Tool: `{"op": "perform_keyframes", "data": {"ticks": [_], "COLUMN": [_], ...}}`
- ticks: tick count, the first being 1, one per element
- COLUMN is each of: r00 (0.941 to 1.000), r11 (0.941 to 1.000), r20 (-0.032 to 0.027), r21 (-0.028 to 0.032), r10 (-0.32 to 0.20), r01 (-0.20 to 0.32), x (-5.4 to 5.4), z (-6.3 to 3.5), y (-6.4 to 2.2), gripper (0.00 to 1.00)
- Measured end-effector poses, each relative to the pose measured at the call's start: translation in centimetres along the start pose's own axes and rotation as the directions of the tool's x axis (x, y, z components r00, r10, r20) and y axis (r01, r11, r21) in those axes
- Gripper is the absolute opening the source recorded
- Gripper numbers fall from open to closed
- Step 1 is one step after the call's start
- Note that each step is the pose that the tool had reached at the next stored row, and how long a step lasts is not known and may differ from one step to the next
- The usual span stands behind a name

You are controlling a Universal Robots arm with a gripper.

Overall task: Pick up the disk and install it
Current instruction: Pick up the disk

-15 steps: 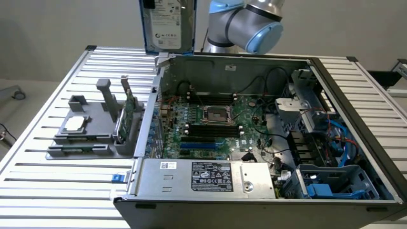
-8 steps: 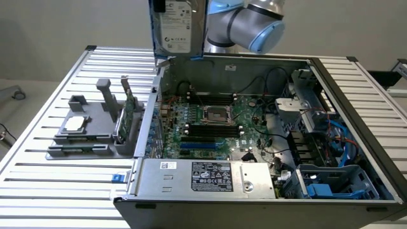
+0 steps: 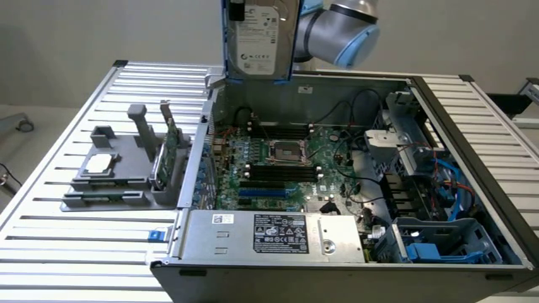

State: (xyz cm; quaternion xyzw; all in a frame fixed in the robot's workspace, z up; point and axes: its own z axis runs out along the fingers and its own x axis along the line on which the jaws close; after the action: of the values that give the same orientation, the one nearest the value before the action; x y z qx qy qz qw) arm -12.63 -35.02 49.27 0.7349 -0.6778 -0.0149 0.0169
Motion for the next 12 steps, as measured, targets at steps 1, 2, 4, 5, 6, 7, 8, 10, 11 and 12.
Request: {"op": "perform_keyframes", "data": {"ticks": [1,2,4,5,6,7,8,10,11,12], "r00": [1.0,1.0,1.0,1.0,1.0,1.0,1.0,1.0,1.0,1.0], "r11": [1.0,1.0,1.0,1.0,1.0,1.0,1.0,1.0,1.0,1.0], "r20": [0.0001,0.0001,0.0005,0.0004,0.0005,0.0005,0.0007,0.001,0.0011,0.0013], "r21": [0.0,-0.0001,0.0001,0.0,-0.0001,-0.0001,0.0,0.0,-0.0001,0.0], "r10": [0.0,0.0,0.0,0.0,0.0,0.0,0.0,0.0,0.0,0.0], "r01": [0.0,0.0,0.0,0.0,0.0,0.0,0.0,0.0,0.0,0.0], "x": [0.2,0.4,0.7,0.9,1.0,1.2,1.3,1.7,1.8,2.0], "z": [-0.02,-0.04,-0.07,-0.09,-0.12,-0.14,-0.16,-0.2,-0.23,-0.24], "y": [-0.42,-0.88,-1.73,-2.17,-2.65,-3.07,-3.51,-4.4,-4.84,-5.28], "gripper": [0.33,0.33,0.33,0.33,0.33,0.33,0.33,0.33,0.33,0.33]}}
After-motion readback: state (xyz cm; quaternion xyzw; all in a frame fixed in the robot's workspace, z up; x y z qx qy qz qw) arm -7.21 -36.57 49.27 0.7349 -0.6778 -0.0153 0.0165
